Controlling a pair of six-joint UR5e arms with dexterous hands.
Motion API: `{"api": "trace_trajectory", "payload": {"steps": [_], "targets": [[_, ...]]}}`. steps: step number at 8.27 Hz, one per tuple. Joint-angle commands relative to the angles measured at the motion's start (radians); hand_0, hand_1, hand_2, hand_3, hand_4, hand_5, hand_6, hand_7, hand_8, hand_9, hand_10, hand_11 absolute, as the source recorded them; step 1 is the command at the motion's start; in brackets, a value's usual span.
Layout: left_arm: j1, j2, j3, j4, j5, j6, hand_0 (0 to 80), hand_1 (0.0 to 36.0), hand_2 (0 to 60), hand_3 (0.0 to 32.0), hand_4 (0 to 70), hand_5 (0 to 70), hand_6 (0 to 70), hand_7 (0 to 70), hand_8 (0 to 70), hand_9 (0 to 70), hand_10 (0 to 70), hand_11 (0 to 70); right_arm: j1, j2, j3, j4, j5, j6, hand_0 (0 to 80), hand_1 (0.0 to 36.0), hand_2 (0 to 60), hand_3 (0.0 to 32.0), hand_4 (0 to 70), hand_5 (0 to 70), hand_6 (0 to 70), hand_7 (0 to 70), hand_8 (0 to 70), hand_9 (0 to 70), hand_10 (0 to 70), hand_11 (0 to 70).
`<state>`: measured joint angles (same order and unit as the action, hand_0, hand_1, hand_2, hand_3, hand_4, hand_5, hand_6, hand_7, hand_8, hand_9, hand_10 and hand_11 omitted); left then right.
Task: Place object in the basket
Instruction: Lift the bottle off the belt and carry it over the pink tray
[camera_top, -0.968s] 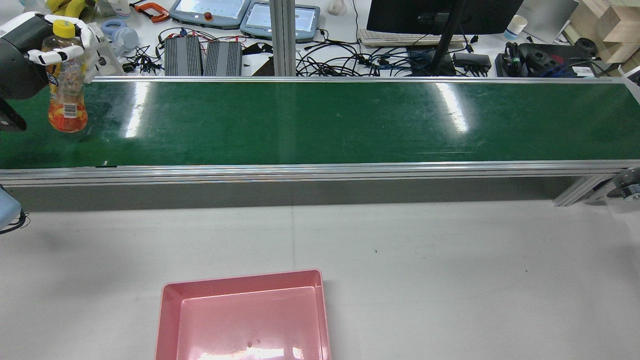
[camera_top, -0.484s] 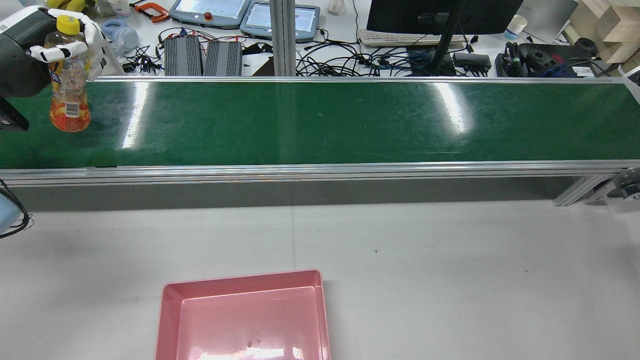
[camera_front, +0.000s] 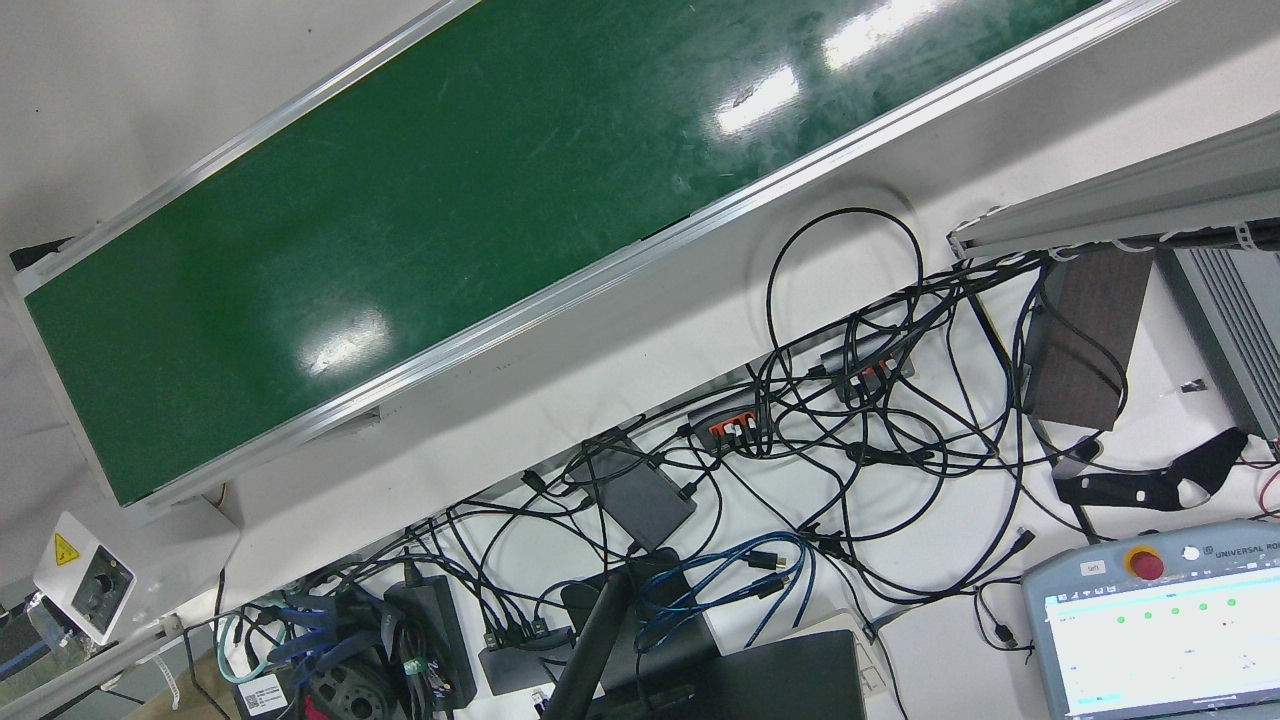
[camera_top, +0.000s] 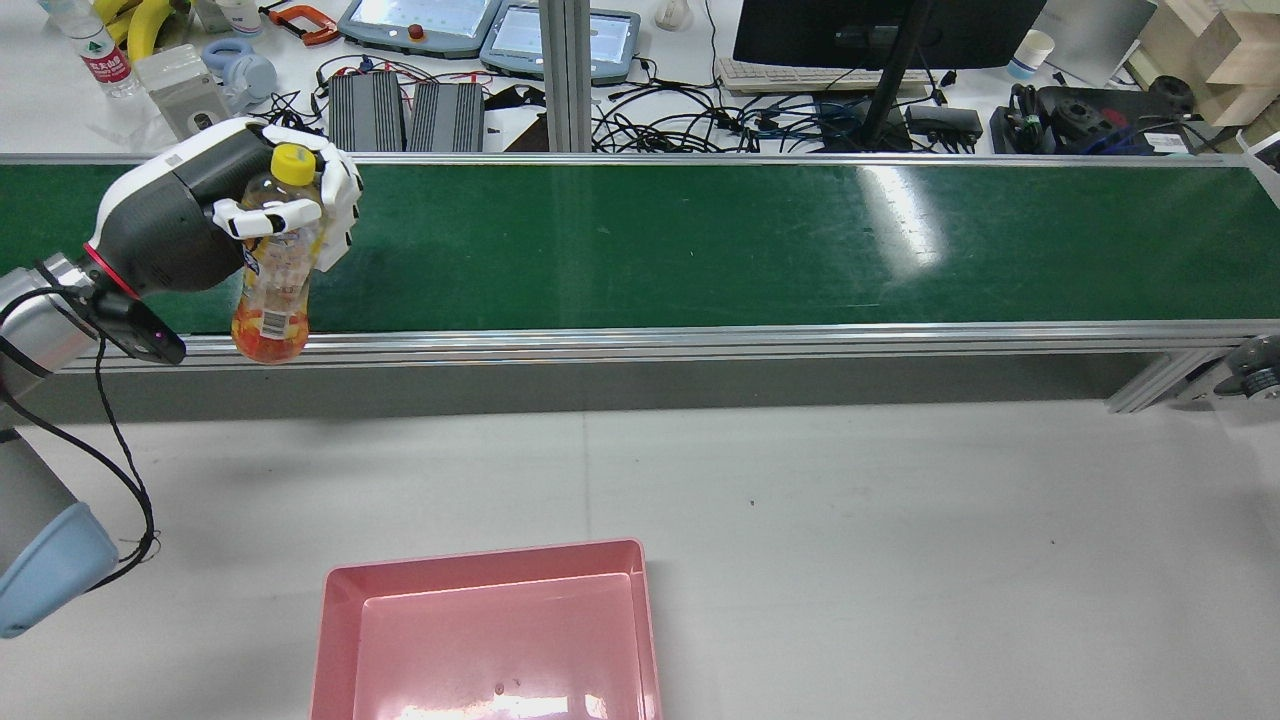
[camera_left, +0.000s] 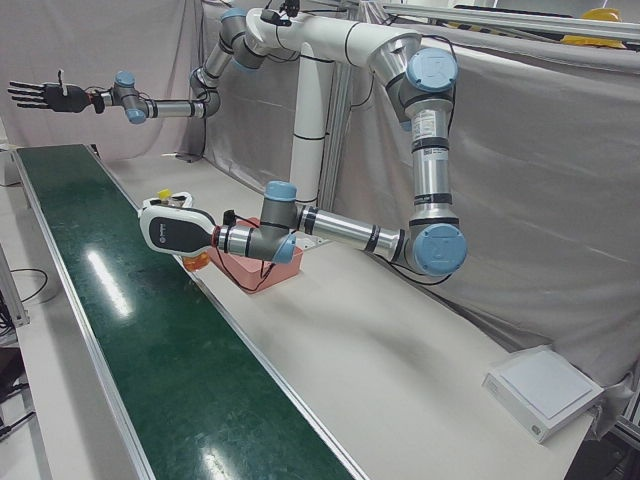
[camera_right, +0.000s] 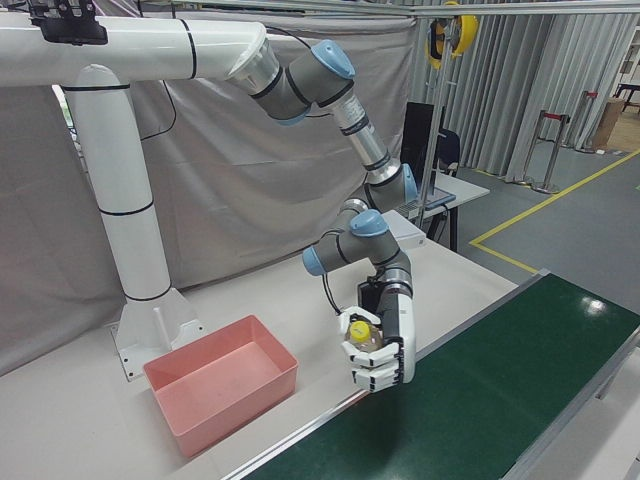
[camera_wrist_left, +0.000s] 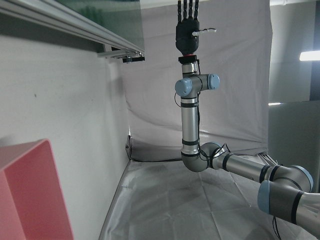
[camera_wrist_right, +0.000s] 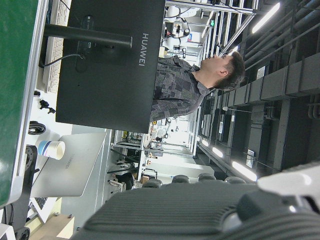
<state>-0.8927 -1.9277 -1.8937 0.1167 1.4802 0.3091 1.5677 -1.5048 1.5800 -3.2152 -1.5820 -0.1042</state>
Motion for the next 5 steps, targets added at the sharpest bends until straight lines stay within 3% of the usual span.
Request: {"api": "trace_trajectory", "payload": {"steps": [1, 3, 5], "targets": [[0.165, 0.004, -0.192, 0.118, -0.001, 0.025, 49.2, 12.3, 60.0, 0.0, 70.0, 70.0, 70.0, 70.0, 70.0, 70.0, 70.0, 70.0, 0.0, 0.0, 0.0, 0.0, 0.0, 0.0, 0.0, 0.0, 0.0, 0.0, 0.0, 0.0, 0.0, 0.0, 0.0, 0.0, 0.0, 0.0], [0.3, 0.003, -0.241, 0.179, -0.003, 0.094, 48.8, 11.6, 60.0, 0.0, 70.0, 70.0, 70.0, 70.0, 70.0, 70.0, 70.0, 70.0, 0.0, 0.0, 0.0, 0.0, 0.0, 0.0, 0.0, 0.0, 0.0, 0.0, 0.0, 0.0, 0.0, 0.0, 0.0, 0.0, 0.0, 0.0], [0.433, -0.016, -0.242, 0.257, -0.009, 0.174, 49.1, 11.6, 60.0, 0.0, 70.0, 70.0, 70.0, 70.0, 70.0, 70.0, 70.0, 70.0, 0.0, 0.0, 0.0, 0.0, -0.001, 0.001, 0.0, 0.0, 0.0, 0.0, 0.0, 0.0, 0.0, 0.0, 0.0, 0.0, 0.0, 0.0]]}}
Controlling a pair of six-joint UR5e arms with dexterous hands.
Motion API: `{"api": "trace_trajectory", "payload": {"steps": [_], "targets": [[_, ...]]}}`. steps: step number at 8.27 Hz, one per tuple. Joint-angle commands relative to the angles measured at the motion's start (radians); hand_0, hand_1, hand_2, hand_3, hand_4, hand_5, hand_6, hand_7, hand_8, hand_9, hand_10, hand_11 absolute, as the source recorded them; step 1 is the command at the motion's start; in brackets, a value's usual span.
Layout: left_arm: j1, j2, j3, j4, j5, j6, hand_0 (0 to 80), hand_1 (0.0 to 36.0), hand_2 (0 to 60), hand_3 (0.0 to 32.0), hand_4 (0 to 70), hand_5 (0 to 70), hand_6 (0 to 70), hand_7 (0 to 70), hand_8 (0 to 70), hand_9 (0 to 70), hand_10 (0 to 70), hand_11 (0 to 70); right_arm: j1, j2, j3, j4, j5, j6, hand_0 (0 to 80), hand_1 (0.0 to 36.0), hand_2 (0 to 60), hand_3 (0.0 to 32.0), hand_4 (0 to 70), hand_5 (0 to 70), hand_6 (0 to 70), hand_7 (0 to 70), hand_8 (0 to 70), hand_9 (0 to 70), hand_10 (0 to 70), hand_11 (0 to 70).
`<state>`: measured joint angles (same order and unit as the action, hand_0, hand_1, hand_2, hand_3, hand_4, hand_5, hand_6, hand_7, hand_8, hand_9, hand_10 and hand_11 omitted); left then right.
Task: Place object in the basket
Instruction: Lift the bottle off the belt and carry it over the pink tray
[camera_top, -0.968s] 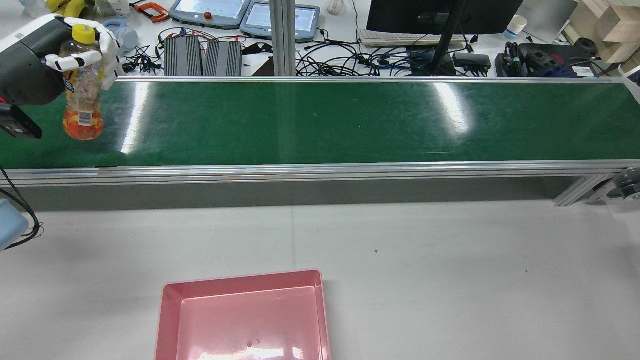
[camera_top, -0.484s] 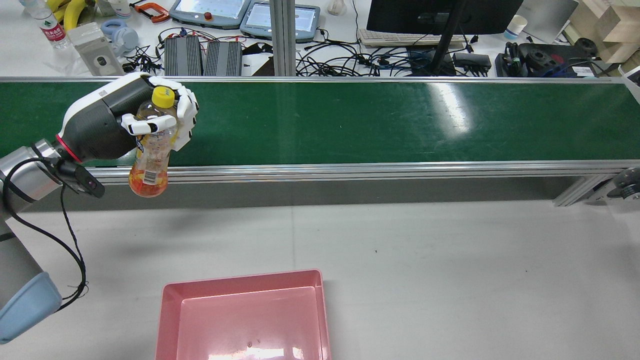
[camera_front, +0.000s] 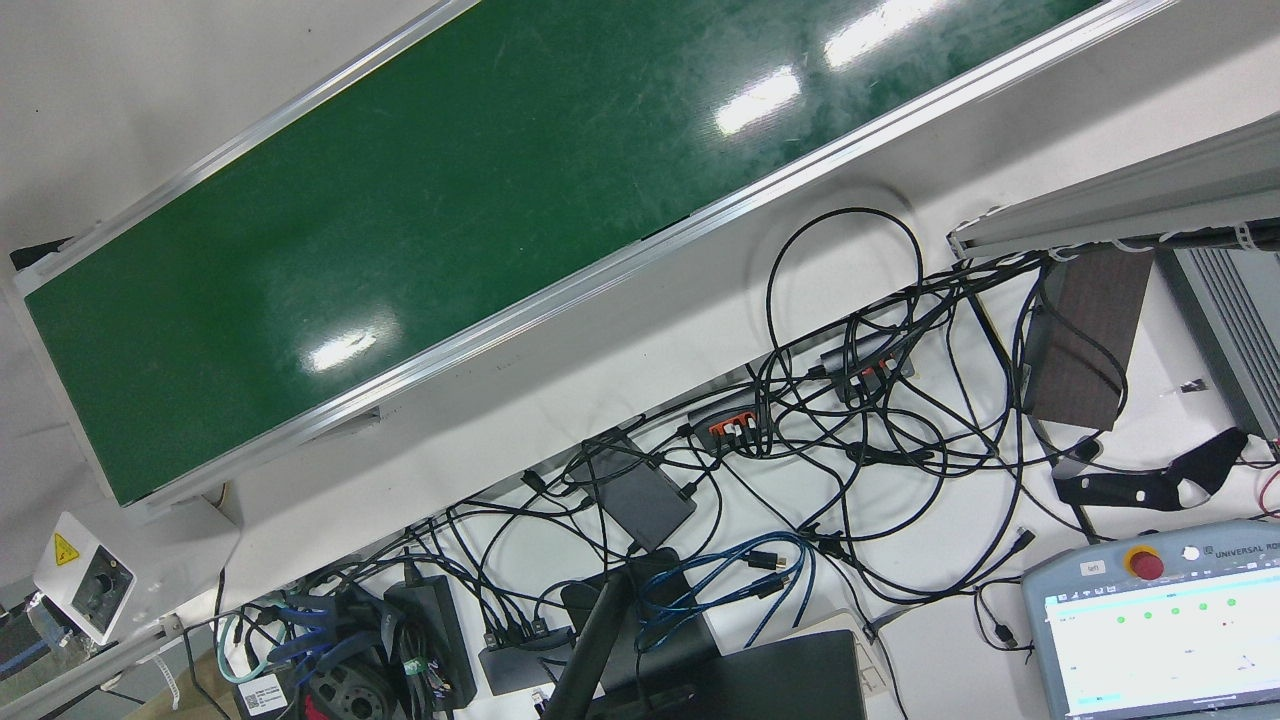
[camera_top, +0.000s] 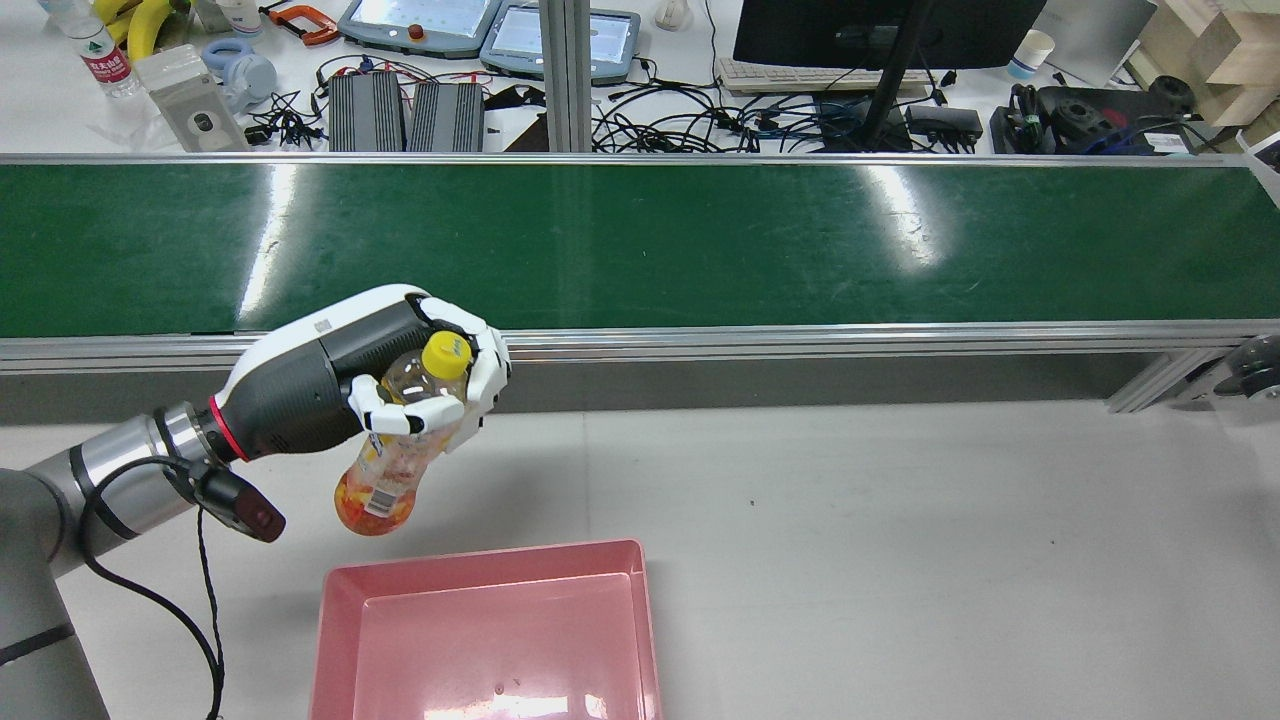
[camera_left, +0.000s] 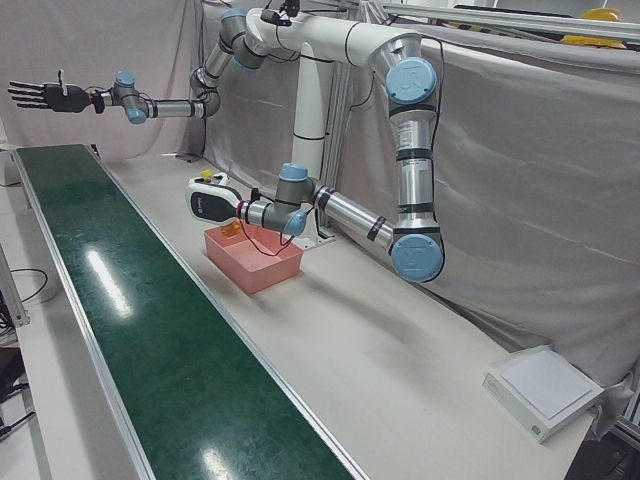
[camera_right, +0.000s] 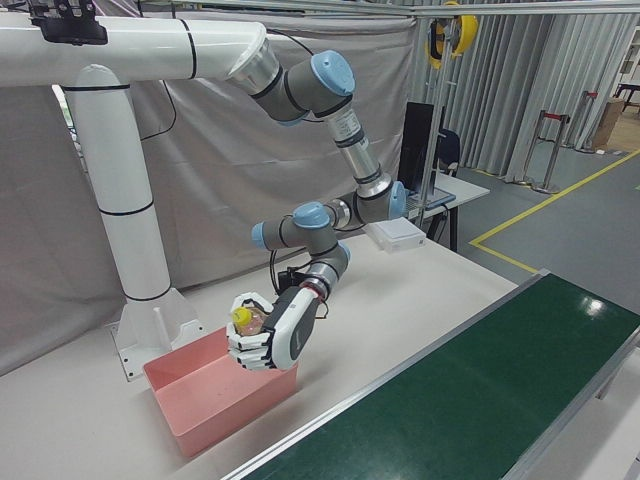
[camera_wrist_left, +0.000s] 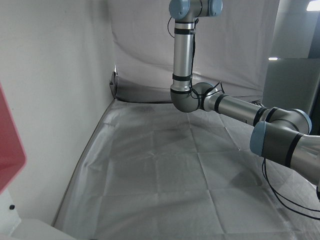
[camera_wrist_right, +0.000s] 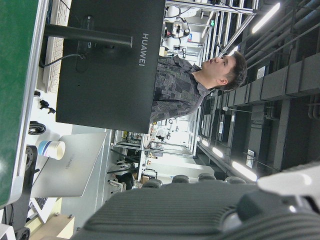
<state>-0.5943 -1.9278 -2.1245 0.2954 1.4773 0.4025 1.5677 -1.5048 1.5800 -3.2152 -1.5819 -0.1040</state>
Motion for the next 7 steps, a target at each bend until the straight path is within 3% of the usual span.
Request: {"api": "trace_trajectory", "payload": {"steps": [1, 4, 5, 6, 7], "targets": [[0.19, -0.078, -0.011, 0.15, -0.009, 0.099, 49.3, 11.8, 60.0, 0.0, 70.0, 70.0, 70.0, 70.0, 70.0, 70.0, 70.0, 70.0, 0.0, 0.0, 0.0, 0.0, -0.001, 0.0, 0.0, 0.0, 0.0, 0.0, 0.0, 0.0, 0.0, 0.0, 0.0, 0.0, 0.0, 0.0], [0.237, -0.102, -0.011, 0.194, -0.026, 0.118, 48.0, 9.6, 60.0, 0.0, 70.0, 70.0, 70.0, 70.0, 70.0, 70.0, 70.0, 70.0, -0.002, 0.0, -0.003, 0.0, 0.0, 0.0, 0.0, 0.0, 0.0, 0.0, 0.0, 0.0, 0.0, 0.0, 0.0, 0.0, 0.0, 0.0], [0.237, -0.1, -0.011, 0.189, -0.028, 0.118, 47.9, 7.4, 44.8, 0.0, 70.0, 66.7, 59.2, 70.0, 60.9, 70.0, 68.2, 70.0, -0.002, 0.0, -0.003, 0.0, 0.0, 0.0, 0.0, 0.0, 0.0, 0.0, 0.0, 0.0, 0.0, 0.0, 0.0, 0.0, 0.0, 0.0], [0.237, -0.099, -0.011, 0.182, -0.028, 0.119, 47.1, 2.6, 7.4, 0.0, 70.0, 40.1, 27.9, 49.1, 41.1, 52.5, 51.7, 70.0, -0.002, 0.0, -0.003, 0.0, 0.0, 0.0, 0.0, 0.0, 0.0, 0.0, 0.0, 0.0, 0.0, 0.0, 0.0, 0.0, 0.0, 0.0], [0.237, -0.097, -0.011, 0.176, -0.028, 0.119, 45.9, 0.1, 0.0, 0.0, 26.0, 27.2, 5.3, 18.0, 21.6, 24.7, 28.9, 41.5, -0.002, 0.0, -0.003, 0.0, 0.0, 0.0, 0.0, 0.0, 0.0, 0.0, 0.0, 0.0, 0.0, 0.0, 0.0, 0.0, 0.0, 0.0]]}}
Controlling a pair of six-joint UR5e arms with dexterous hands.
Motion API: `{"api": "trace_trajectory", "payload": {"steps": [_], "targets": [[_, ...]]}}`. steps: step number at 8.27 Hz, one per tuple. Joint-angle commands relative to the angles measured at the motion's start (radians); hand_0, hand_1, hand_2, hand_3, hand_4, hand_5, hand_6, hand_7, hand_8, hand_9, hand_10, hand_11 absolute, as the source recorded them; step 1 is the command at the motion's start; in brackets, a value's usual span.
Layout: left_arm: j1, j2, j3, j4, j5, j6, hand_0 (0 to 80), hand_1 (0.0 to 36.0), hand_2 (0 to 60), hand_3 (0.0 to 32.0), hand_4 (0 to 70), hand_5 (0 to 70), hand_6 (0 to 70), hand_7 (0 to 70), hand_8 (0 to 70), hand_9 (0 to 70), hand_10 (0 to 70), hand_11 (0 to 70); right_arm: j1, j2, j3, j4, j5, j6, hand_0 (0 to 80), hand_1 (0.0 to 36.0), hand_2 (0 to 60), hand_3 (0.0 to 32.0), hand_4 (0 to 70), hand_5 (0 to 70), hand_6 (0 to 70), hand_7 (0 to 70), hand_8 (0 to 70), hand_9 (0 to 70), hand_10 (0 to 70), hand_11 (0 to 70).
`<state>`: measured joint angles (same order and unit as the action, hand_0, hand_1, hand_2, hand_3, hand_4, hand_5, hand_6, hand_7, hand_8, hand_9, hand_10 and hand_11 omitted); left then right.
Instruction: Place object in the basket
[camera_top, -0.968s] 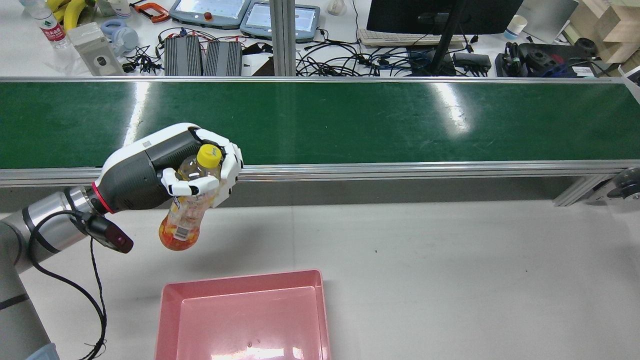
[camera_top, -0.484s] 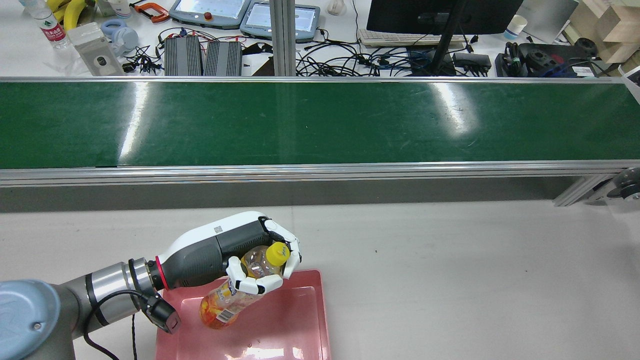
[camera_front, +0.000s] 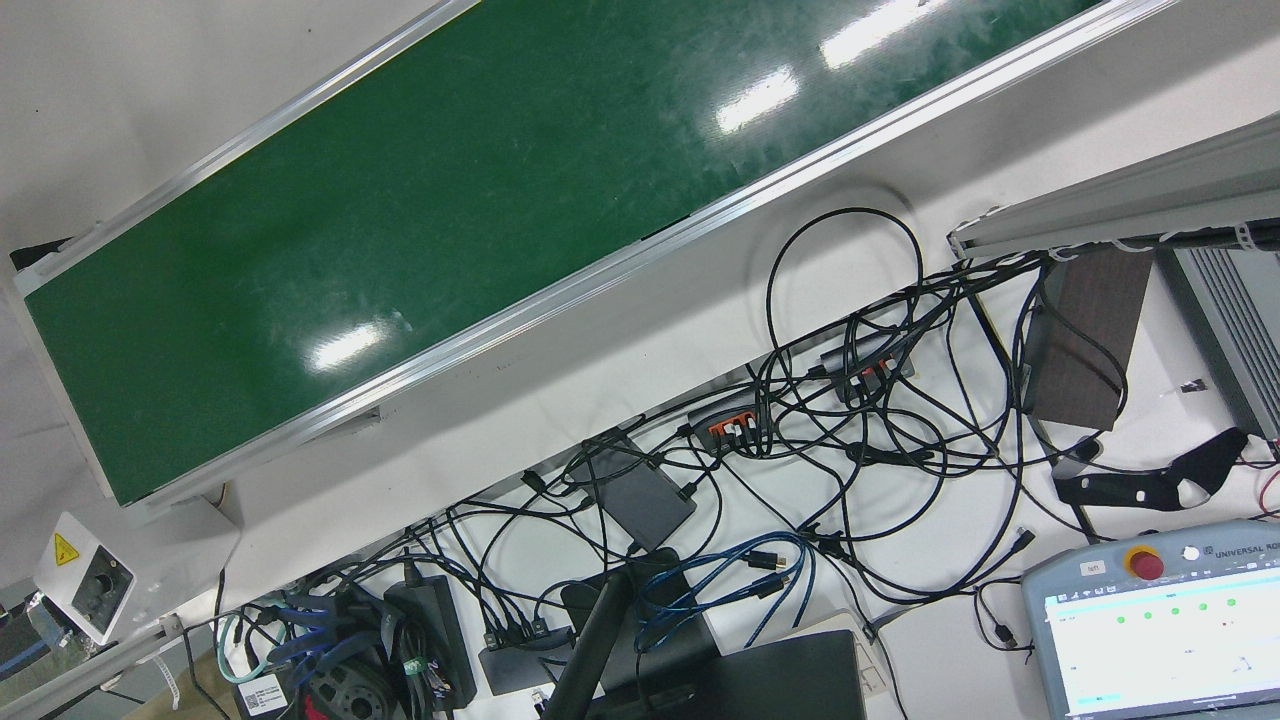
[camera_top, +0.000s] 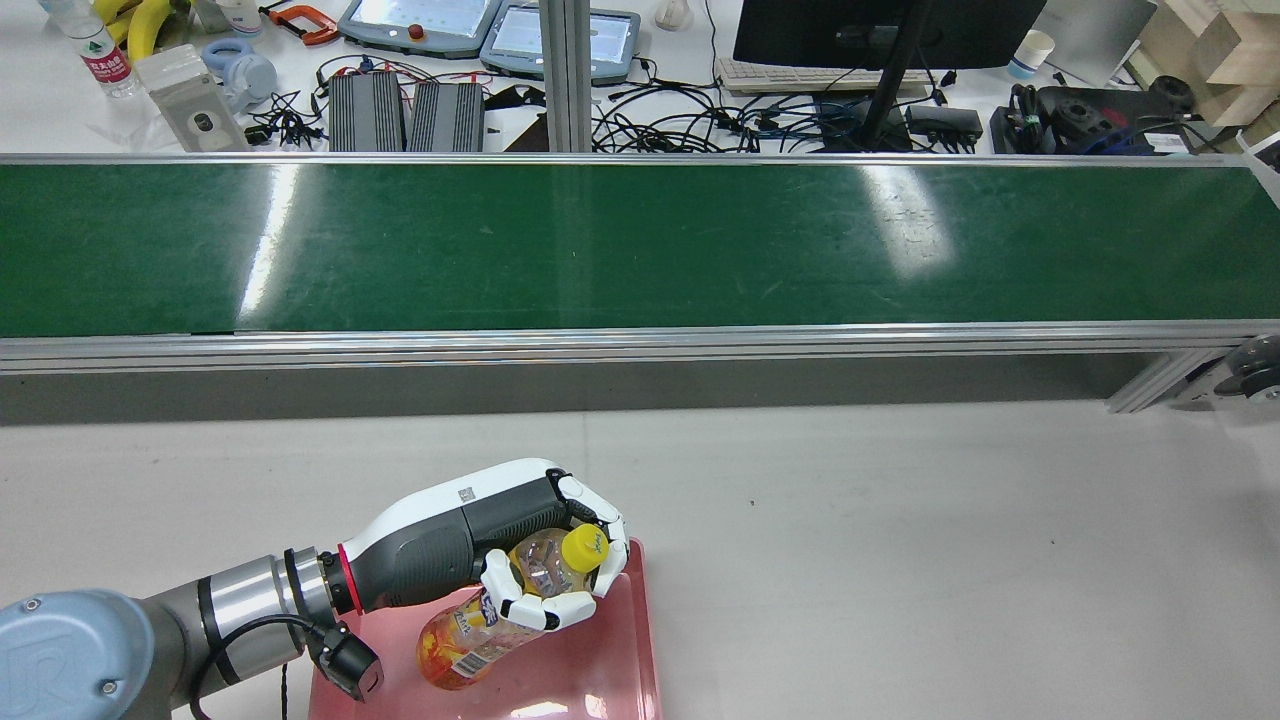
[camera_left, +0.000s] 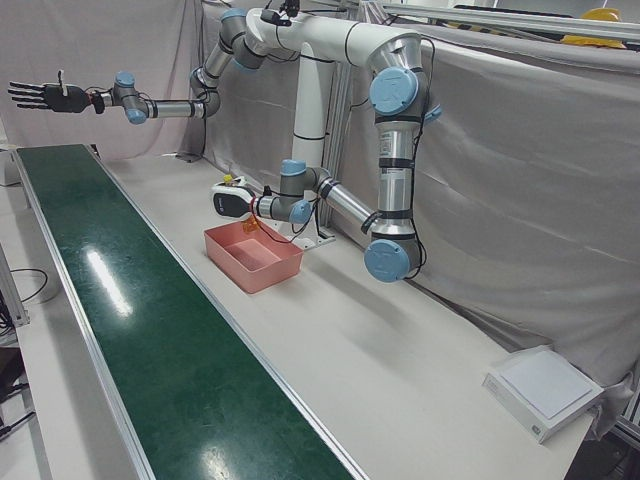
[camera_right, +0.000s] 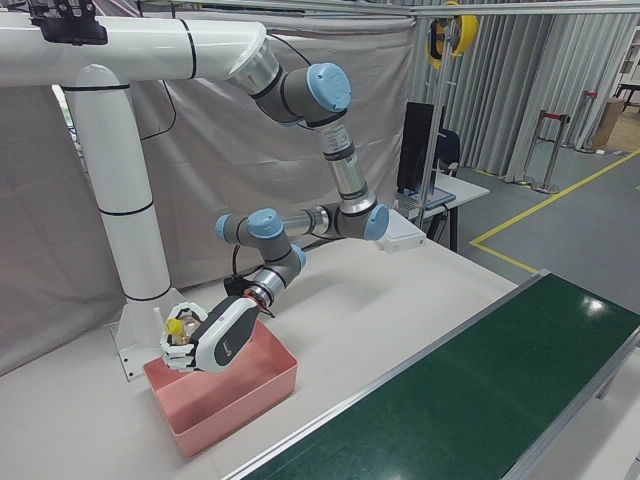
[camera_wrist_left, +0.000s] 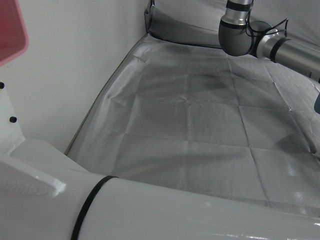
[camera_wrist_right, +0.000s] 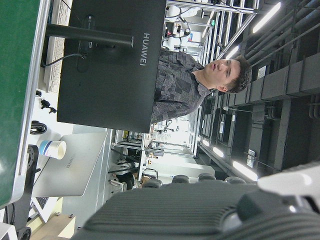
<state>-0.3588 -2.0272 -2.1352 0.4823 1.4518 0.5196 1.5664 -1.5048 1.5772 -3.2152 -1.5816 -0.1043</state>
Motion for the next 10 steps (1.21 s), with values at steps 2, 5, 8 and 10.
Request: {"api": "trace_trajectory", "payload": {"steps": [2, 5, 8, 10], "targets": [[-0.003, 0.004, 0.0, -0.016, -0.002, 0.002, 45.8, 0.0, 0.0, 18.8, 0.0, 17.3, 0.0, 10.3, 9.8, 5.1, 2.0, 3.1, 0.0, 0.0, 0.0, 0.0, 0.0, 0.0, 0.0, 0.0, 0.0, 0.0, 0.0, 0.0, 0.0, 0.0, 0.0, 0.0, 0.0, 0.0], [-0.006, 0.008, 0.0, -0.014, -0.002, 0.002, 46.6, 0.0, 0.0, 30.0, 0.0, 7.9, 0.0, 5.6, 7.9, 0.0, 0.9, 1.8, 0.0, 0.0, 0.0, 0.0, 0.0, 0.0, 0.0, 0.0, 0.0, 0.0, 0.0, 0.0, 0.0, 0.0, 0.0, 0.0, 0.0, 0.0], [-0.009, 0.007, 0.0, -0.016, -0.002, 0.002, 46.6, 0.0, 0.0, 28.2, 0.0, 6.8, 0.0, 5.1, 7.6, 0.0, 0.4, 1.0, 0.0, 0.002, 0.0, 0.0, 0.0, 0.0, 0.0, 0.0, 0.0, 0.0, 0.0, 0.0, 0.0, 0.0, 0.0, 0.0, 0.0, 0.0], [-0.014, 0.007, 0.0, -0.016, -0.002, 0.002, 46.8, 0.0, 0.0, 24.8, 0.0, 2.1, 0.0, 5.3, 6.4, 0.0, 0.1, 0.4, 0.0, 0.0, 0.0, 0.0, 0.0, 0.0, 0.0, 0.0, 0.0, 0.0, 0.0, 0.0, 0.0, 0.0, 0.0, 0.0, 0.0, 0.0]]}}
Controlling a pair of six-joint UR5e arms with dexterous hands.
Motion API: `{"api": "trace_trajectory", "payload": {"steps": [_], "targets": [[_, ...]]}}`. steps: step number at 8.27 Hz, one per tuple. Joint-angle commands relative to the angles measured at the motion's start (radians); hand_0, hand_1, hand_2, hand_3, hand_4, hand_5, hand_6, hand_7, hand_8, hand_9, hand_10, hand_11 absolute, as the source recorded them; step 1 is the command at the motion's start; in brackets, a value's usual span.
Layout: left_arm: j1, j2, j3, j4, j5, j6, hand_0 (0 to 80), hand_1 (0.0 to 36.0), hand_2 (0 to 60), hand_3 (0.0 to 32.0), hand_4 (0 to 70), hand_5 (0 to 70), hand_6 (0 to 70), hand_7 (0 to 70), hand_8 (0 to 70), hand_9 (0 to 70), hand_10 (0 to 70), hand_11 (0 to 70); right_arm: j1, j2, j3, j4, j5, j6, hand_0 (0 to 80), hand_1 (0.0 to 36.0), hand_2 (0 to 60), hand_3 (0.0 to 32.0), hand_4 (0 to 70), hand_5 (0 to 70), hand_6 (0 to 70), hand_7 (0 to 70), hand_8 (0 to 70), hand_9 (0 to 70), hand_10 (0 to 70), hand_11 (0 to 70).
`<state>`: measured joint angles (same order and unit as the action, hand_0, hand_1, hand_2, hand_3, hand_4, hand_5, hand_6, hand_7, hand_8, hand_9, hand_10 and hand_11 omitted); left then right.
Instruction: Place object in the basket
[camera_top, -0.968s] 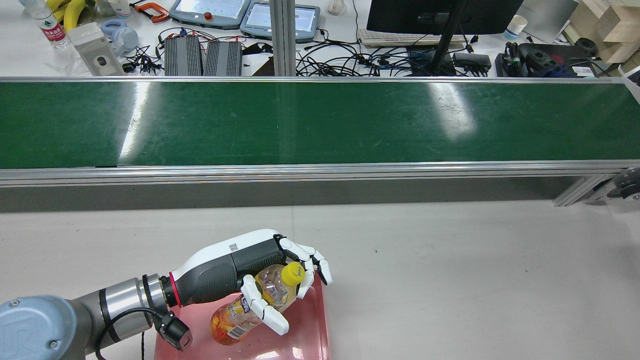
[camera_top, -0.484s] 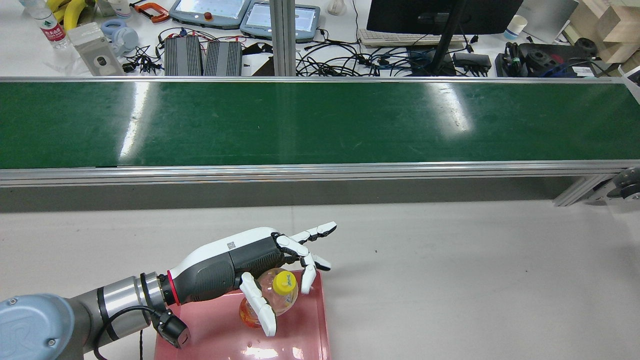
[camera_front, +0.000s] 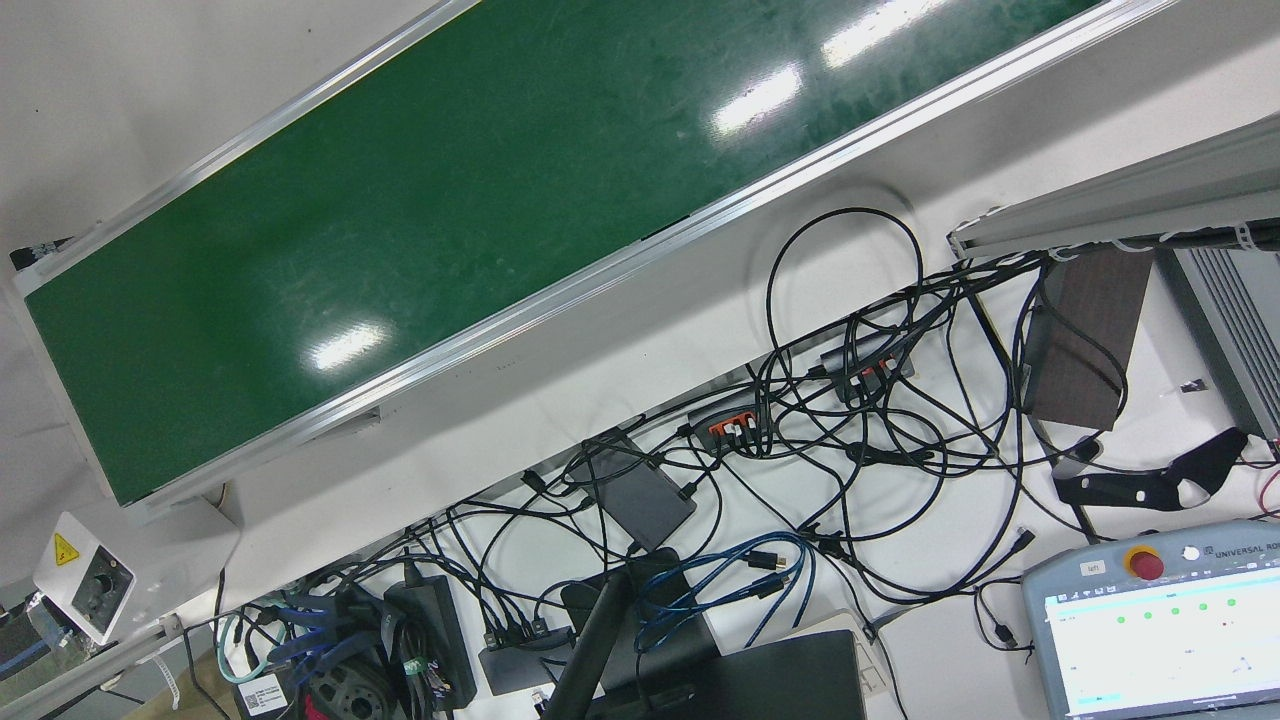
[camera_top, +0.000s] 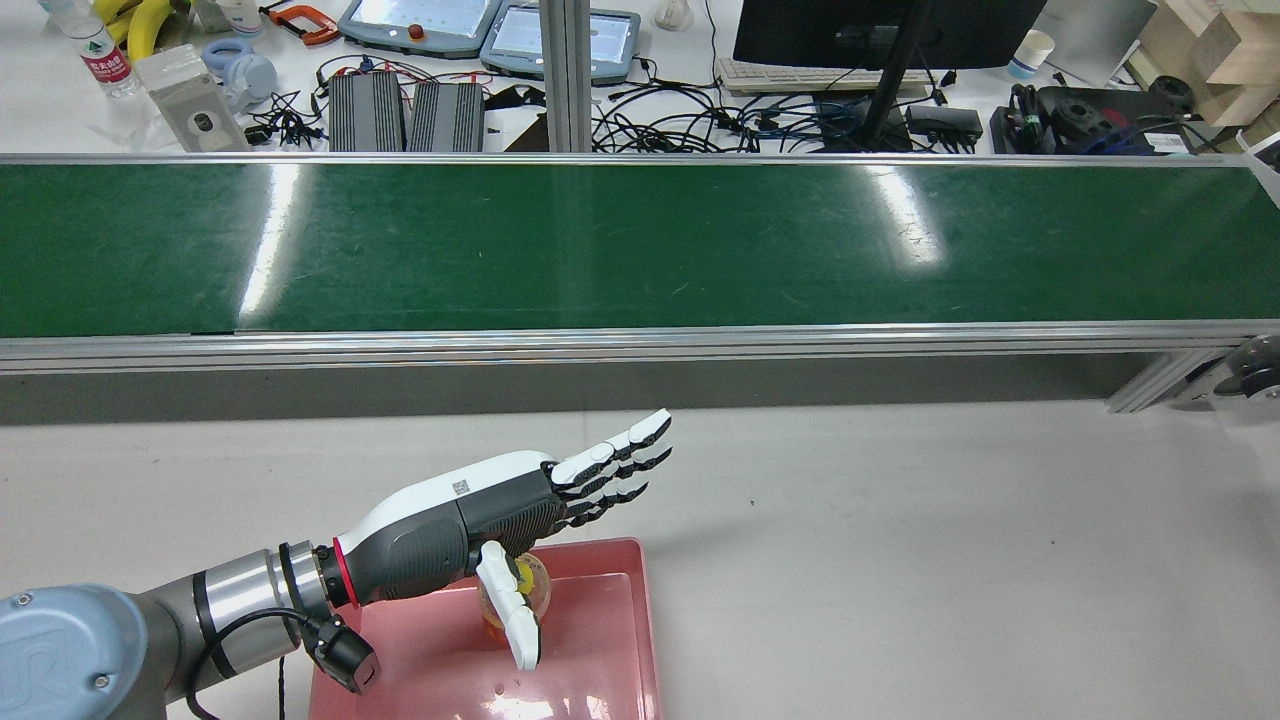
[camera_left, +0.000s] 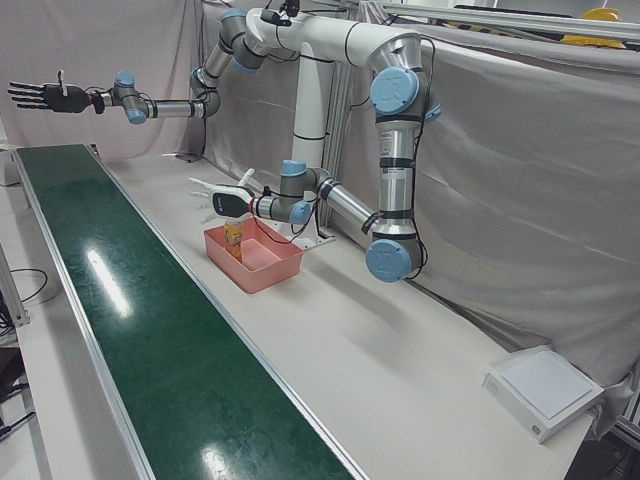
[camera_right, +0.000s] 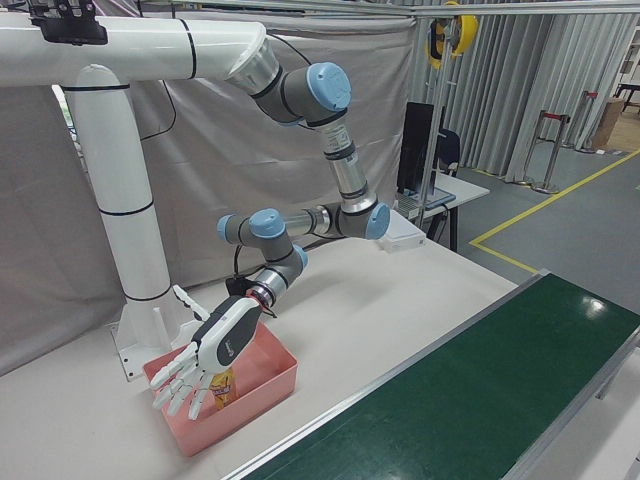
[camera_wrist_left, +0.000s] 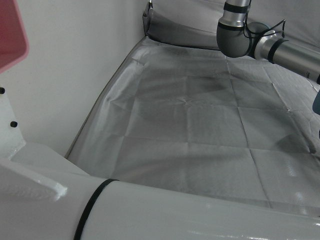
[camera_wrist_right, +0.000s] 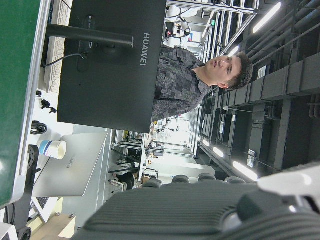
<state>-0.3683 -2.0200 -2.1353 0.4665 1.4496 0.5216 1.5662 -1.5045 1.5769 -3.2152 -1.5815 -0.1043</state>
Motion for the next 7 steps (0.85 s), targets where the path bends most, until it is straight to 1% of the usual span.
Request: {"api": "trace_trajectory", "payload": {"steps": [1, 2, 4, 7], "targets": [[-0.004, 0.0, 0.0, 0.001, 0.0, 0.0, 46.7, 0.0, 0.0, 24.6, 0.0, 2.0, 0.0, 5.2, 6.2, 0.0, 0.0, 0.2, 0.0, 0.0, 0.0, 0.0, 0.0, 0.0, 0.0, 0.0, 0.0, 0.0, 0.0, 0.0, 0.0, 0.0, 0.0, 0.0, 0.0, 0.0], [-0.007, 0.0, 0.0, 0.0, 0.0, 0.0, 47.0, 0.0, 0.0, 24.4, 0.0, 2.3, 0.0, 4.6, 5.7, 0.0, 0.0, 0.0, 0.0, 0.0, 0.0, 0.0, 0.0, 0.0, 0.0, 0.0, 0.0, 0.0, 0.0, 0.0, 0.0, 0.0, 0.0, 0.0, 0.0, 0.0], [-0.012, -0.002, -0.011, -0.002, 0.0, -0.003, 46.8, 0.0, 0.0, 25.0, 0.0, 3.4, 0.0, 4.4, 5.7, 0.0, 0.0, 0.0, 0.002, 0.0, 0.0, 0.0, 0.0, 0.0, 0.0, 0.0, 0.0, 0.0, 0.0, 0.0, 0.0, 0.0, 0.0, 0.0, 0.0, 0.0], [-0.131, -0.002, -0.018, -0.002, 0.0, -0.018, 46.5, 0.0, 0.0, 24.6, 0.0, 5.1, 0.0, 4.4, 5.9, 0.0, 0.0, 0.0, 0.0, 0.0, 0.0, 0.0, 0.0, 0.0, 0.0, 0.0, 0.0, 0.0, 0.0, 0.0, 0.0, 0.0, 0.0, 0.0, 0.0, 0.0]]}}
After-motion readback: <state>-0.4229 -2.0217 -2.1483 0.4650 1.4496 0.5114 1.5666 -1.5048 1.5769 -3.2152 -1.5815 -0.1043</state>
